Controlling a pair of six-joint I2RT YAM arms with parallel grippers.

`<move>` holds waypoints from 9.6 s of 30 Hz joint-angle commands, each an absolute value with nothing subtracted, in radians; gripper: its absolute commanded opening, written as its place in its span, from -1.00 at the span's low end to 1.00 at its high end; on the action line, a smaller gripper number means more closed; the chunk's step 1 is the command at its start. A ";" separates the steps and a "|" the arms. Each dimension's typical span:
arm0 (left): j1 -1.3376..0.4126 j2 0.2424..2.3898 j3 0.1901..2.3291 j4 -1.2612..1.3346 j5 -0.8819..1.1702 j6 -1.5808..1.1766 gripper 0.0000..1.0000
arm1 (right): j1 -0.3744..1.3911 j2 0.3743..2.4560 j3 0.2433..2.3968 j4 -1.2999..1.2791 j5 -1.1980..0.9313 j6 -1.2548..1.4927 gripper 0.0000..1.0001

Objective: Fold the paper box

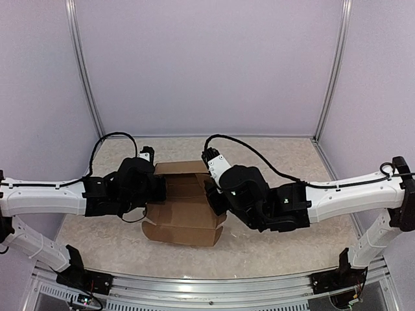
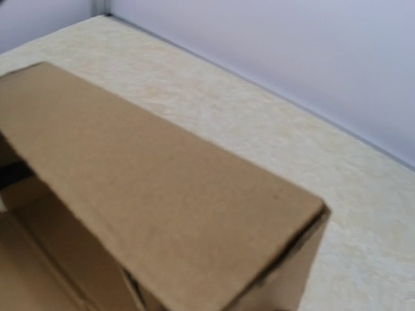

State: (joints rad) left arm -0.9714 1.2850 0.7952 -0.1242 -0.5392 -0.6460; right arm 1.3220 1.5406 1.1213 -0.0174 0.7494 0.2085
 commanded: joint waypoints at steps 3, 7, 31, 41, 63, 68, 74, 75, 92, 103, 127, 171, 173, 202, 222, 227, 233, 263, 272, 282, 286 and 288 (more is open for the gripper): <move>-0.983 1.299 0.846 -0.131 -0.552 -0.710 -1.00 | 1.357 1.638 1.161 0.090 0.919 0.221 -0.21; -0.983 1.306 0.853 -0.136 -0.548 -0.727 -1.00 | 1.366 1.673 1.161 0.167 0.980 0.191 -0.38; -0.980 1.322 0.883 -0.148 -0.489 -0.777 -0.59 | 1.396 1.822 1.233 0.328 1.061 0.086 -1.00; -0.976 1.310 0.866 -0.174 -0.507 -0.779 0.05 | 1.375 1.873 1.285 0.274 1.093 0.046 -1.00; -0.966 1.063 0.691 -0.326 -0.486 -0.711 0.82 | 1.161 1.841 1.167 0.260 0.752 0.127 -1.00; -0.968 0.926 0.660 -0.349 -0.489 -0.654 0.83 | 1.109 1.823 1.091 0.353 0.548 0.098 -1.00; -0.957 0.835 0.661 -0.351 -0.509 -0.593 0.84 | 1.082 1.812 0.957 0.578 0.333 0.040 -1.00; -0.955 0.833 0.665 -0.346 -0.504 -0.587 0.84 | 1.080 1.816 0.940 0.625 0.302 0.020 -1.00; -0.947 1.035 0.770 -0.206 -0.332 -0.482 0.48 | 1.057 1.989 0.868 0.979 0.002 -0.034 -1.00; -0.931 1.202 0.782 -0.129 -0.231 -0.472 -0.58 | 1.052 2.084 0.874 1.033 -0.021 -0.028 -1.00; -0.969 1.491 0.838 -0.087 -0.112 -0.504 -1.00 | 1.049 2.207 0.852 1.174 -0.032 -0.002 -0.87; -0.979 1.506 0.871 -0.134 -0.133 -0.509 -1.00 | 1.069 2.213 0.921 1.228 0.073 0.028 -0.56; -0.977 1.506 0.870 -0.134 -0.133 -0.509 -1.00 | 1.069 2.219 0.925 1.232 0.077 0.030 -0.59; -0.977 1.498 0.856 -0.131 -0.143 -0.511 -1.00 | 1.088 2.287 0.913 1.115 0.099 0.018 -0.38; -0.978 1.499 0.872 -0.142 -0.141 -0.506 -1.00 | 1.102 2.188 0.896 1.126 0.134 -0.043 -0.35; -0.978 1.512 0.882 -0.144 -0.137 -0.504 -1.00 | 1.102 2.142 0.885 1.153 0.144 -0.057 -0.32; -0.978 1.514 0.888 -0.149 -0.138 -0.500 -1.00 | 1.103 2.124 0.897 1.156 0.144 -0.076 -0.53; -0.977 1.509 0.882 -0.149 -0.150 -0.499 -1.00 | 1.111 1.966 0.746 1.044 0.103 -0.084 0.32; -0.977 1.511 0.894 -0.167 -0.160 -0.487 -1.00 | 1.111 1.754 0.673 0.780 0.073 -0.080 0.35; -0.977 1.444 0.889 -0.221 -0.183 -0.476 -0.98 | 1.104 1.493 0.682 0.332 0.149 0.151 0.34; -0.977 1.419 0.884 -0.250 -0.198 -0.473 -0.96 | 1.100 1.408 0.684 0.151 0.157 0.251 0.34; -0.976 1.409 0.874 -0.252 -0.199 -0.474 -0.91 | 1.097 1.357 0.664 0.089 0.159 0.308 0.34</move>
